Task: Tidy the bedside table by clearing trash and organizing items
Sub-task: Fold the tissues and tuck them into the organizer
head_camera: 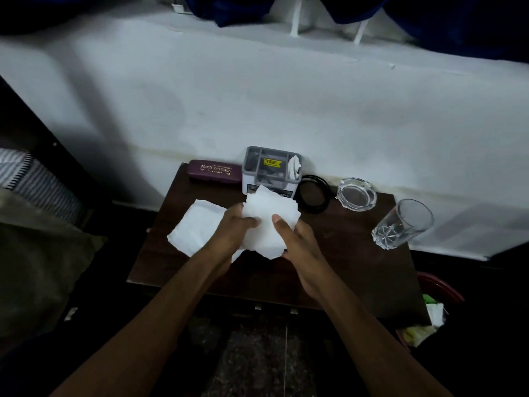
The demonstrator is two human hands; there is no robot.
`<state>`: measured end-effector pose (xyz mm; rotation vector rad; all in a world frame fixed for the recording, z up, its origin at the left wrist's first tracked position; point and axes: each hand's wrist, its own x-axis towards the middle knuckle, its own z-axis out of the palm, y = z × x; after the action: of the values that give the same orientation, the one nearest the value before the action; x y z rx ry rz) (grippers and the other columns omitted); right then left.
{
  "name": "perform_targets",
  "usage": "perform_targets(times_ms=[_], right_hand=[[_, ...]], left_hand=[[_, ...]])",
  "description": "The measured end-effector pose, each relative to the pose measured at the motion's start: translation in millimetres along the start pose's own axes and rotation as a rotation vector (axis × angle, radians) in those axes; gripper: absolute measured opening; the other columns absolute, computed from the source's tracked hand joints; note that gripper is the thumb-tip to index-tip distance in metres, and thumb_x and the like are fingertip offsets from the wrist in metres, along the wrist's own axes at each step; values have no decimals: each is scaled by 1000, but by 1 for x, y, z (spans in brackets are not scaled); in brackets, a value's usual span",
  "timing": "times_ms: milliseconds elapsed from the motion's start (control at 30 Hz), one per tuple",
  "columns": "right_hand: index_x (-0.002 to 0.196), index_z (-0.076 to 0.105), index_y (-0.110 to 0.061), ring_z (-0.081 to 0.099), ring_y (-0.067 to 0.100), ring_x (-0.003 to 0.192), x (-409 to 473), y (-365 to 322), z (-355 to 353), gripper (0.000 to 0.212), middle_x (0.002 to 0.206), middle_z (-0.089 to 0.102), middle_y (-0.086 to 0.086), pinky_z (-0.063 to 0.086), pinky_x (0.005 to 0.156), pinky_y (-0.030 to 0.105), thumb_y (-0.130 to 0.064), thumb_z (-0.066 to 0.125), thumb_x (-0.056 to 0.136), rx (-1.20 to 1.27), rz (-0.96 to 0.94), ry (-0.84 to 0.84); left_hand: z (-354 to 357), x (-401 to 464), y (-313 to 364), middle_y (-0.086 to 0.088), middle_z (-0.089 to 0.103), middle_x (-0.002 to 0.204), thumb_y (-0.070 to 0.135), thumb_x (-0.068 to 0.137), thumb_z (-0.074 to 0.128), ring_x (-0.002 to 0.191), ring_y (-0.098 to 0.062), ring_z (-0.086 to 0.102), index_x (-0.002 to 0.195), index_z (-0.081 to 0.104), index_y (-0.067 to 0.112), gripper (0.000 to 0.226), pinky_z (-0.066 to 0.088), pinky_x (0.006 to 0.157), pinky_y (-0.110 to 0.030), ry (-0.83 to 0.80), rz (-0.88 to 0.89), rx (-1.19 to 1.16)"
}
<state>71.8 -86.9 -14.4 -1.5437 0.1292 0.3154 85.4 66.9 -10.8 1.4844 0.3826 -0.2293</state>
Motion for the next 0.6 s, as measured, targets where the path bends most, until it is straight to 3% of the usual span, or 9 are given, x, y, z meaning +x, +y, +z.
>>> perform_targets(times_ms=[67, 167, 233, 300, 400, 500, 600], right_hand=[[127, 69, -27, 74, 15, 112, 3, 0, 2, 26, 119, 78, -6, 58, 99, 46, -30, 65, 102, -70, -50, -8], [123, 70, -26, 75, 13, 107, 11, -2, 1, 30, 115, 78, -7, 59, 98, 50, -29, 70, 93, -143, -108, 115], [121, 69, -27, 75, 16, 104, 16, -8, -1, 36, 113, 78, -5, 60, 94, 53, -22, 72, 86, -173, -116, 141], [118, 69, -29, 76, 22, 102, 21, -17, -4, 37, 110, 79, 0, 62, 91, 54, -14, 72, 84, -169, -136, 110], [114, 69, -20, 77, 28, 98, 25, -35, -8, 35, 109, 78, 8, 65, 78, 47, 8, 63, 93, -52, -154, 7], [98, 70, -8, 77, 26, 93, 26, -52, -13, 34, 108, 77, 15, 65, 70, 34, 20, 52, 92, 26, -116, -84], [93, 71, 0, 77, 24, 98, 26, -60, -14, 32, 105, 79, 14, 63, 76, 31, 22, 47, 91, 72, -103, -155]], left_hand=[[1, 0, 0, 3, 73, 90, -8, 99, 52, 80, -9, 72, 105, 67, 13, 27, 49, 55, -14, -16, 34, 41], [1, 0, 4, 1, 71, 97, -9, 97, 56, 86, -13, 68, 111, 63, 11, 25, 50, 60, -15, 4, 68, 68], [-5, 3, 8, -3, 71, 102, -8, 95, 58, 90, -14, 68, 114, 63, 11, 27, 52, 64, -22, 34, 80, 55], [-13, 8, 9, -13, 74, 113, -10, 92, 60, 101, -31, 71, 118, 66, 6, 31, 54, 70, -31, 49, 112, 9], [-25, 10, 13, -20, 75, 120, -10, 85, 64, 108, -41, 72, 127, 69, 1, 43, 61, 74, -39, 45, 118, -115], [-32, 8, 21, -16, 75, 102, -17, 92, 49, 90, -30, 73, 103, 73, 2, 33, 62, 68, -31, 13, 127, -148], [-37, 6, 26, -14, 74, 89, -21, 89, 40, 80, -27, 73, 84, 73, 3, 41, 61, 65, -30, -13, 174, -139]])
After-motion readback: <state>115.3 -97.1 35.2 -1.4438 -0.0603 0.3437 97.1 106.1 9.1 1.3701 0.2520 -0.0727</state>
